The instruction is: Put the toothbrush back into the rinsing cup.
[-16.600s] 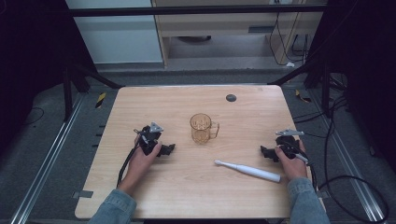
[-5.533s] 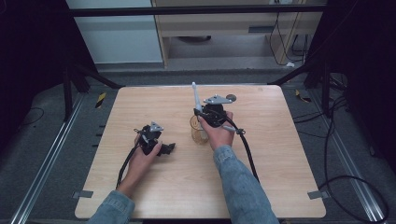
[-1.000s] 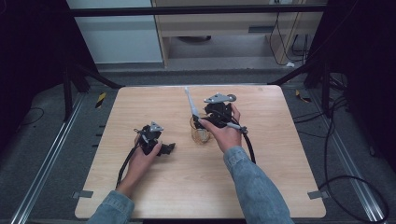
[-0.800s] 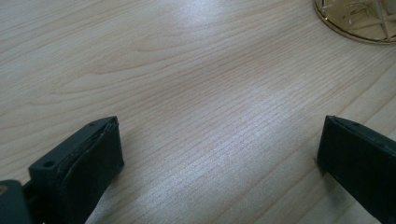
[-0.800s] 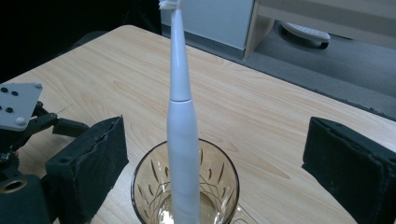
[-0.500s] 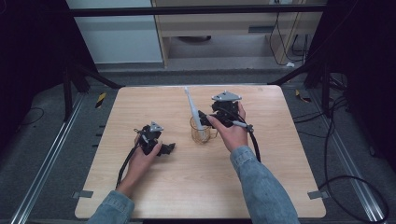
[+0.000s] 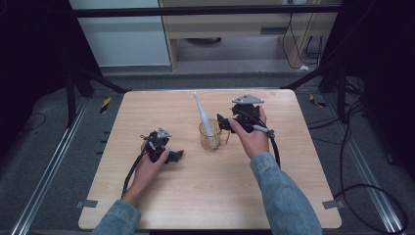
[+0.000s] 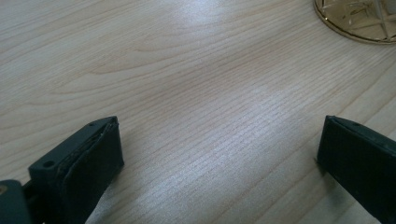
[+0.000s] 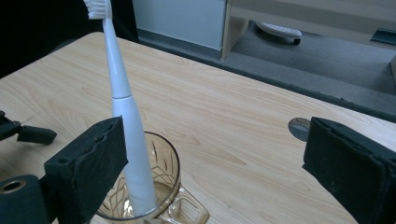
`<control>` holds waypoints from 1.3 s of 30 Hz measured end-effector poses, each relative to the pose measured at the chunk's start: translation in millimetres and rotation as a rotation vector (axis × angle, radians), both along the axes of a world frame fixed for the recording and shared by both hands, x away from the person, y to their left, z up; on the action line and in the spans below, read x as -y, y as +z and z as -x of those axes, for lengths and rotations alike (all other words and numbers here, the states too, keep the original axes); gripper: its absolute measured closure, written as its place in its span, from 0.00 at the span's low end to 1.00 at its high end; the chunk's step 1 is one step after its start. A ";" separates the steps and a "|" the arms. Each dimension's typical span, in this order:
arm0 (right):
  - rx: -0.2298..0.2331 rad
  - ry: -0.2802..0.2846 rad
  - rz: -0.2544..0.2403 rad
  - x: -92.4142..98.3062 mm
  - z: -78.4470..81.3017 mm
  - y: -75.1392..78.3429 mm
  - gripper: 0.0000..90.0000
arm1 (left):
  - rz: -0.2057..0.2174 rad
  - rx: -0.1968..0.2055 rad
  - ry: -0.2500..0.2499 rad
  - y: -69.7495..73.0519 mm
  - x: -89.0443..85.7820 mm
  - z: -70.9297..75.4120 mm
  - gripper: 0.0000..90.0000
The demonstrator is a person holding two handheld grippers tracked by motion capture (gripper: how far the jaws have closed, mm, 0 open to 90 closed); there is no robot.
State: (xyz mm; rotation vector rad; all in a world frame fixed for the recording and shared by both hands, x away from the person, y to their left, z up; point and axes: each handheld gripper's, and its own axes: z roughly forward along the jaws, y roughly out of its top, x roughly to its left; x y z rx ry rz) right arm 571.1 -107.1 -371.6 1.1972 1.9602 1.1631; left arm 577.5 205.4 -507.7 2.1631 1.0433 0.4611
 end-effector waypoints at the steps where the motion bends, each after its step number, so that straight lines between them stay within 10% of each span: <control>1: -0.003 -0.001 -0.001 1.4 -0.1 -0.1 0.07 | 0.000 0.000 0.000 0.0 0.0 0.0 0.00; 39: -0.033 -0.052 0.088 69.0 15.2 -22.7 0.09 | -0.002 0.001 -0.001 0.1 -0.1 -0.1 0.00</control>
